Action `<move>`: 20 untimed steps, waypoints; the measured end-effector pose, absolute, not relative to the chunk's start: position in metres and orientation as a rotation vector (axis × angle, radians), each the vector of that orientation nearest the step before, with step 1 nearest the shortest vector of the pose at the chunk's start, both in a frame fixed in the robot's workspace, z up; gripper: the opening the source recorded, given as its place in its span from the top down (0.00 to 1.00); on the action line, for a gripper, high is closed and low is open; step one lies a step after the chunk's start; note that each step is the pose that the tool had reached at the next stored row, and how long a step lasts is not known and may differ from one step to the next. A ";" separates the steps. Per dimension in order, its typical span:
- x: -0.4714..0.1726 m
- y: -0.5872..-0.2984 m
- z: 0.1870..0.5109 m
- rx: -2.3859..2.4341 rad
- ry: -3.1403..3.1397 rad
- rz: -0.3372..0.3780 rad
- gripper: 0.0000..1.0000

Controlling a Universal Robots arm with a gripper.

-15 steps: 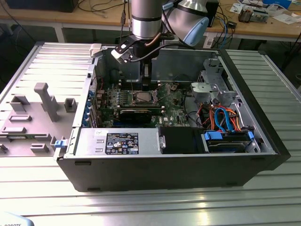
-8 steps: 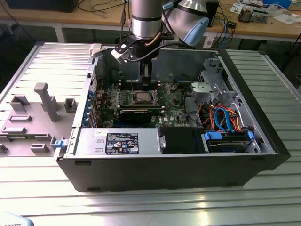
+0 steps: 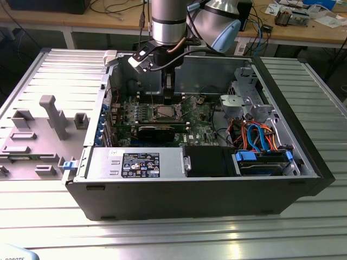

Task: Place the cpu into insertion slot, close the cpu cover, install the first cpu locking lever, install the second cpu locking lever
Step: 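Close the cpu cover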

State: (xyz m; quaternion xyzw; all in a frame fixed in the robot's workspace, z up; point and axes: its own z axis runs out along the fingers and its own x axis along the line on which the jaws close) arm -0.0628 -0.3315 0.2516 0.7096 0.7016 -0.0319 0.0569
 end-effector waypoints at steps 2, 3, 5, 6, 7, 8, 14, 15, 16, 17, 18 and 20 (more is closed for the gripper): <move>-0.063 -0.332 0.252 2.151 2.127 -0.098 0.89; -0.063 -0.332 0.252 2.151 2.127 -0.098 0.89; -0.063 -0.332 0.252 2.151 2.127 -0.099 0.89; -0.063 -0.332 0.252 2.151 2.127 -0.099 0.89; -0.063 -0.332 0.252 2.151 2.127 -0.098 0.89; -0.062 -0.331 0.252 2.151 2.127 -0.099 0.89; -0.061 -0.332 0.252 2.151 2.127 -0.098 0.89; -0.061 -0.332 0.252 2.151 2.127 -0.098 0.89; -0.061 -0.332 0.252 2.151 2.127 -0.098 0.89; -0.060 -0.332 0.252 2.151 2.127 -0.099 0.89; -0.059 -0.332 0.252 2.151 2.127 -0.099 0.89; -0.058 -0.332 0.252 2.151 2.127 -0.099 0.89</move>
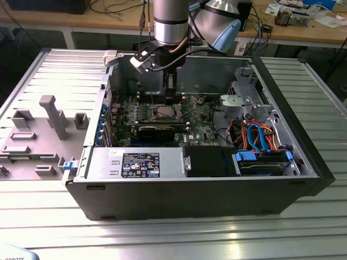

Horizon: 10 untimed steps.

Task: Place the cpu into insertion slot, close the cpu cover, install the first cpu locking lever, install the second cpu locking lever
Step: 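Close the cpu cover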

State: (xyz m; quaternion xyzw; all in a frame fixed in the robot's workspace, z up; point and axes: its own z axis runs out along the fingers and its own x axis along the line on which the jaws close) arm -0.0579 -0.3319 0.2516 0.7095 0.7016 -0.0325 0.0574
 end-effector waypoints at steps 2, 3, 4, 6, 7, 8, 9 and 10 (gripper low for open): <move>-0.057 -0.332 0.252 2.151 2.127 -0.099 0.89; -0.057 -0.332 0.252 2.151 2.127 -0.099 0.89; -0.057 -0.332 0.253 2.151 2.127 -0.099 0.89; -0.057 -0.332 0.256 2.151 2.127 -0.099 0.89; -0.057 -0.332 0.257 2.151 2.127 -0.099 0.89; -0.057 -0.332 0.257 2.151 2.127 -0.098 0.89; -0.057 -0.332 0.258 2.151 2.127 -0.099 0.89; -0.057 -0.332 0.260 2.151 2.127 -0.099 0.89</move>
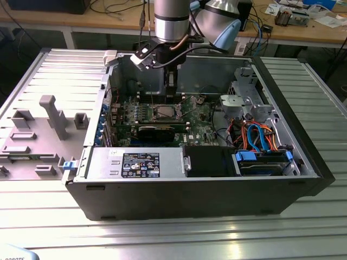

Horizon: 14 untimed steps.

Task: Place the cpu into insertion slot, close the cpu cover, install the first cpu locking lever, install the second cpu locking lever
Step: 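Close the cpu cover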

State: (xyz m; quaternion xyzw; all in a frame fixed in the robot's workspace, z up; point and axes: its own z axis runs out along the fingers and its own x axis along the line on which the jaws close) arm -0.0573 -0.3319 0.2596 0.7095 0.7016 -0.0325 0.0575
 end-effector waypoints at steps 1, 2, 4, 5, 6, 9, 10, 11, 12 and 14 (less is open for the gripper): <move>-0.057 -0.332 0.260 2.151 2.127 -0.098 0.89; -0.057 -0.332 0.260 2.151 2.127 -0.098 0.89; -0.057 -0.332 0.260 2.151 2.127 -0.099 0.89; -0.057 -0.332 0.260 2.151 2.127 -0.099 0.89; -0.057 -0.332 0.260 2.151 2.127 -0.099 0.89; -0.057 -0.332 0.260 2.151 2.127 -0.099 0.89; -0.057 -0.332 0.260 2.151 2.127 -0.099 0.89; -0.057 -0.332 0.260 2.151 2.127 -0.099 0.89; -0.057 -0.332 0.260 2.151 2.127 -0.099 0.89; -0.057 -0.332 0.260 2.151 2.127 -0.099 0.89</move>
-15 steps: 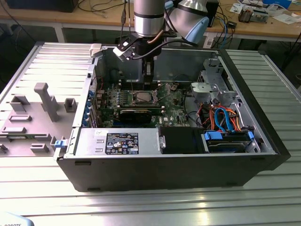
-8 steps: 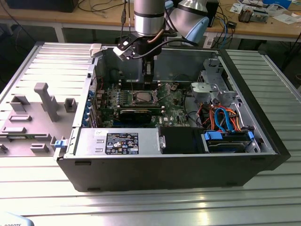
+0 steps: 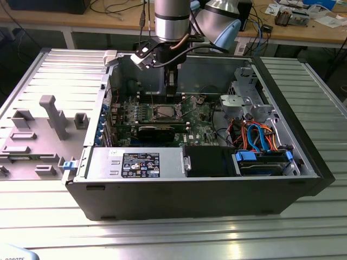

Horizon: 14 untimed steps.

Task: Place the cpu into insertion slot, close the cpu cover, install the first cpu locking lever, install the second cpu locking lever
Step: 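Close the cpu cover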

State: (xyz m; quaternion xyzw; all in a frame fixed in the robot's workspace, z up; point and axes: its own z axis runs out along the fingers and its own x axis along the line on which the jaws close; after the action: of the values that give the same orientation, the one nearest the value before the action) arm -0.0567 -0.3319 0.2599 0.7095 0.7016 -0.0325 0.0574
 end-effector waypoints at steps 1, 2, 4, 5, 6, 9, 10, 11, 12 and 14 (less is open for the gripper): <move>-0.057 -0.332 0.260 2.151 2.127 -0.099 0.89; -0.057 -0.332 0.260 2.151 2.127 -0.099 0.89; -0.057 -0.332 0.260 2.151 2.127 -0.099 0.89; -0.057 -0.332 0.260 2.151 2.127 -0.099 0.89; -0.056 -0.332 0.260 2.151 2.127 -0.099 0.89; -0.056 -0.332 0.262 2.151 2.127 -0.099 0.89; -0.056 -0.332 0.269 2.151 2.127 -0.099 0.89; -0.056 -0.332 0.273 2.151 2.127 -0.099 0.89; -0.056 -0.332 0.275 2.151 2.127 -0.099 0.89; -0.056 -0.332 0.278 2.151 2.127 -0.099 0.89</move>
State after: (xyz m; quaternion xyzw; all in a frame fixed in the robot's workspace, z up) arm -0.0565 -0.3319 0.2784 0.7095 0.7016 -0.0325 0.0575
